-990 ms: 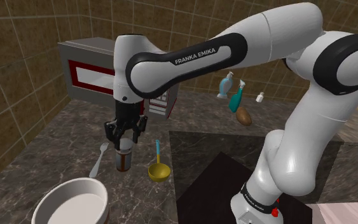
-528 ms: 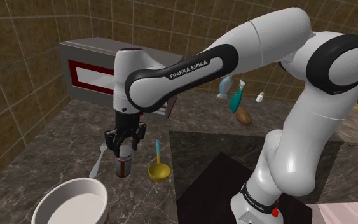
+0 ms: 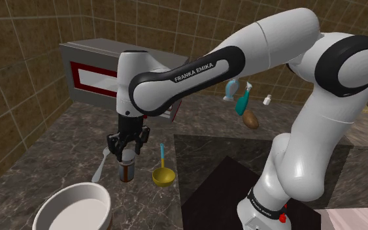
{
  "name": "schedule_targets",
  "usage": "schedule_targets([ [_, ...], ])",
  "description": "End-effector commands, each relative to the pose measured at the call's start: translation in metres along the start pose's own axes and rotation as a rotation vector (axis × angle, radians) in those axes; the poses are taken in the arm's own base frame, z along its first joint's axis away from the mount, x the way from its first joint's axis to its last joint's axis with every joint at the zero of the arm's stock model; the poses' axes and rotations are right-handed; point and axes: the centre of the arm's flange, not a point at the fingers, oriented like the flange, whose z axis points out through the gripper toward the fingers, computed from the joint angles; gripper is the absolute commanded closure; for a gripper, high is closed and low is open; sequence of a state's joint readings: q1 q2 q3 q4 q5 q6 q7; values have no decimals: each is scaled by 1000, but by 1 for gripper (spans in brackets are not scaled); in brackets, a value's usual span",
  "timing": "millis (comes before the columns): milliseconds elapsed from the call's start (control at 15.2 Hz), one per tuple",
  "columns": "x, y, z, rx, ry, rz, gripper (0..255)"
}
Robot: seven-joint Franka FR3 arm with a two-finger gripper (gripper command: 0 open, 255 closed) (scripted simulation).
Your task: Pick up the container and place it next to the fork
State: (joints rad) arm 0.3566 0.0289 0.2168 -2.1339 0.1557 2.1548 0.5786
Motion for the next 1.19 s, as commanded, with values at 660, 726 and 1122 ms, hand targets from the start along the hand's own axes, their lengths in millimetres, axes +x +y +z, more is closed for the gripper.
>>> schedule_targets([
  [660, 0, 2, -44, -8, -12, 2, 0],
  [726, 0, 2, -44, -8, -12, 2, 0],
  [1122, 0, 2, -44, -8, -12, 2, 0],
])
